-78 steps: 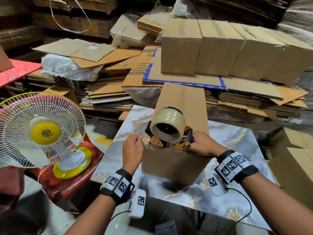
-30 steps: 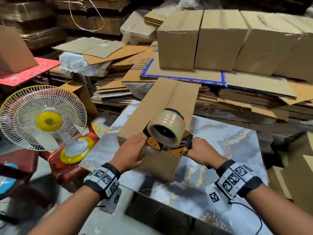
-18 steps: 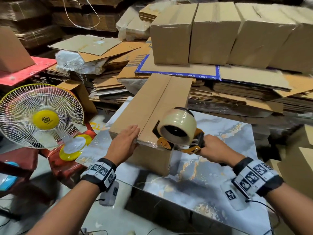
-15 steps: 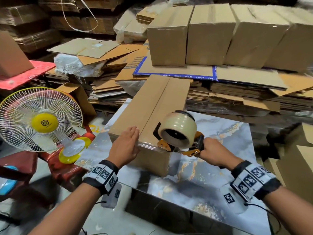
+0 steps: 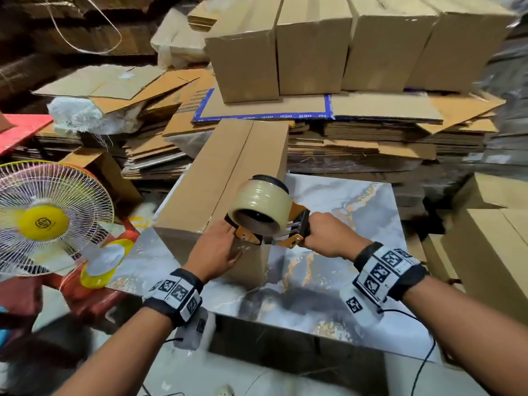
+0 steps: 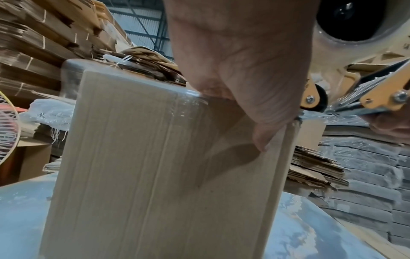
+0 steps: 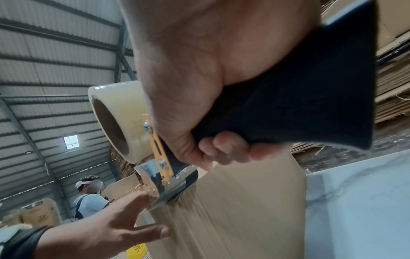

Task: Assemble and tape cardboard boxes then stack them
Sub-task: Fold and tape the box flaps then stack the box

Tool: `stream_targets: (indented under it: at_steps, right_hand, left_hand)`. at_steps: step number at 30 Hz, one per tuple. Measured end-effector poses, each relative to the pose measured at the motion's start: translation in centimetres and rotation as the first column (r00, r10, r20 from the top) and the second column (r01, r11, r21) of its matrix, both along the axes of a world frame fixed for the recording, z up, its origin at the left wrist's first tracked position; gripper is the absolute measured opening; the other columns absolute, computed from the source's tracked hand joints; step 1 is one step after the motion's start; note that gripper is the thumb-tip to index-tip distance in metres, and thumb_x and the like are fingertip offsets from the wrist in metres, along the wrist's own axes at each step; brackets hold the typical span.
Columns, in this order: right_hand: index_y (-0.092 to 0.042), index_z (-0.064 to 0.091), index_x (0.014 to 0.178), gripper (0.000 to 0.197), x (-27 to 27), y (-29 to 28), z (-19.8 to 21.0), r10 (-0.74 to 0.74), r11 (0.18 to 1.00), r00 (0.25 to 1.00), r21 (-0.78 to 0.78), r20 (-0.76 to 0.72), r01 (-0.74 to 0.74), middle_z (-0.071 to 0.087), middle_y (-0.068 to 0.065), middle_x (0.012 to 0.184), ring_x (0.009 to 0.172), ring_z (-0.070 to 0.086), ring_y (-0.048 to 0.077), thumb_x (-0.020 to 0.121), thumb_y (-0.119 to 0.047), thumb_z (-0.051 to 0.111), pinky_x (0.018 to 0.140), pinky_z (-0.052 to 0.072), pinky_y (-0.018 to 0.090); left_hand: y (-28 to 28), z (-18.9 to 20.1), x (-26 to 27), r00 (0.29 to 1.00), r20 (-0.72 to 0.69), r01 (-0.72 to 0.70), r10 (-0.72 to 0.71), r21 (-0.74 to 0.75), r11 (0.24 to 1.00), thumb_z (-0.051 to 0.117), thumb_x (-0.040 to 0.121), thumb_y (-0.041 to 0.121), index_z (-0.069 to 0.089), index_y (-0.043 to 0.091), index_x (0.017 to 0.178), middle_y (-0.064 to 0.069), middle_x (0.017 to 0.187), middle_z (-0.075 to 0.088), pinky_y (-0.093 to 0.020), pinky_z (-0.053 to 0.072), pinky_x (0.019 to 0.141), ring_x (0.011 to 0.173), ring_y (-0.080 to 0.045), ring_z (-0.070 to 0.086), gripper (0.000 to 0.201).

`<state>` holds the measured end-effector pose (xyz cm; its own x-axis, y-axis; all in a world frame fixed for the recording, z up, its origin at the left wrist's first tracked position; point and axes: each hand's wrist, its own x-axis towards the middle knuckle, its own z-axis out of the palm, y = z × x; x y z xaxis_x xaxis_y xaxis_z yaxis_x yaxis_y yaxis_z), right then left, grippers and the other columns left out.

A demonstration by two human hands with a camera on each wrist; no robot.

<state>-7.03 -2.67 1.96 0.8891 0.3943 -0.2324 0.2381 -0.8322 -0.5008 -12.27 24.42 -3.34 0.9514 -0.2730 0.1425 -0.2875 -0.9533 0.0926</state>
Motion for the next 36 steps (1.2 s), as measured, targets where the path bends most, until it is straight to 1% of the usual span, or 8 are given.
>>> stream_targets:
  at_steps: [3,5,10,17,21,29,34,36]
  right_hand:
    - [-0.014,0.051,0.063,0.025,-0.1,-1.4,-0.6,0.005,1.000,1.000,-0.001,0.005,-0.005,0.056,0.005,0.063,0.062,0.056,0.028,0.079,-0.025,0.067,0.053,0.039,0.034]
    - [-0.018,0.052,0.063,0.028,-0.3,-3.1,-1.0,0.015,0.999,1.000,-0.030,0.019,-0.014,0.058,0.003,0.063,0.063,0.058,0.028,0.080,-0.035,0.068,0.054,0.044,0.037]
    - [-0.019,0.056,0.065,0.038,-1.3,-7.2,-1.9,0.008,0.999,1.000,-0.046,0.008,-0.008,0.059,0.001,0.059,0.061,0.058,0.024,0.082,-0.049,0.072,0.055,0.047,0.041]
    - [-0.019,0.063,0.077,0.032,-1.1,-5.5,-3.6,0.050,0.999,0.997,0.011,-0.054,-0.050,0.066,0.003,0.075,0.071,0.063,0.024,0.078,-0.050,0.068,0.064,0.054,0.040]
    - [-0.015,0.057,0.068,0.020,-0.3,-4.1,-3.6,-0.035,0.998,0.988,0.048,-0.152,0.043,0.060,0.001,0.060,0.048,0.055,0.018,0.082,-0.024,0.068,0.043,0.045,0.026]
    - [-0.012,0.053,0.067,0.015,-0.1,-4.6,-3.5,-0.126,0.991,0.973,0.021,-0.191,0.133,0.058,0.008,0.061,0.046,0.053,0.023,0.080,-0.014,0.059,0.042,0.046,0.026]
    - [-0.036,0.043,0.068,0.040,-2.1,-6.7,-6.1,-0.207,0.961,0.931,0.114,-0.300,0.251,0.055,-0.008,0.047,0.048,0.046,0.016,0.086,-0.006,0.061,0.044,0.037,0.021]
    - [-0.032,0.050,0.069,0.034,-2.2,-7.3,-8.8,-0.297,0.907,0.870,0.167,-0.394,0.386,0.060,-0.003,0.052,0.049,0.050,0.019,0.084,-0.003,0.061,0.048,0.040,0.025]
  left_hand:
    - [0.2,-0.3,0.2,0.999,-0.037,-0.024,0.024,-0.003,1.000,0.073,0.088,0.035,0.051,0.006,0.142,-0.017,0.144,0.053,-0.044,0.043,0.108,0.130,-0.036,0.051,0.065]
    - [0.5,-0.6,0.5,0.999,-0.043,-0.016,0.016,-0.002,1.000,0.068,0.091,0.038,0.031,0.005,0.156,-0.015,0.162,0.031,-0.043,0.027,0.122,0.149,-0.032,0.031,0.081]
    - [0.2,-1.6,0.9,1.000,-0.025,-0.017,0.018,0.025,1.000,0.053,0.099,0.048,0.009,0.007,0.161,-0.011,0.168,0.008,-0.035,0.002,0.124,0.156,-0.026,0.011,0.086]
    - [-0.4,-1.9,0.9,0.998,-0.006,-0.055,0.055,0.046,0.997,0.057,0.099,0.048,0.013,0.009,0.160,-0.009,0.167,0.011,-0.035,0.003,0.123,0.155,-0.025,0.014,0.085]
    - [-0.1,-1.8,0.8,0.997,-0.038,-0.072,0.072,0.004,0.997,0.061,0.098,0.044,0.019,0.007,0.160,-0.011,0.167,0.016,-0.037,0.007,0.123,0.154,-0.027,0.019,0.083]
    - [-0.1,-1.3,0.7,0.995,-0.068,-0.078,0.079,0.011,0.997,0.060,0.098,0.043,0.021,0.006,0.160,-0.011,0.167,0.019,-0.041,0.014,0.126,0.154,-0.027,0.020,0.082]
    - [0.0,-1.4,0.7,0.996,-0.062,-0.066,0.065,-0.013,0.998,0.063,0.097,0.040,0.023,0.007,0.160,-0.010,0.166,0.021,-0.041,0.016,0.126,0.154,-0.027,0.022,0.082]
    - [-0.1,-1.5,0.7,0.997,-0.050,-0.066,0.065,-0.011,0.998,0.056,0.096,0.046,0.023,0.006,0.159,-0.011,0.166,0.022,-0.042,0.018,0.125,0.153,-0.028,0.023,0.082]
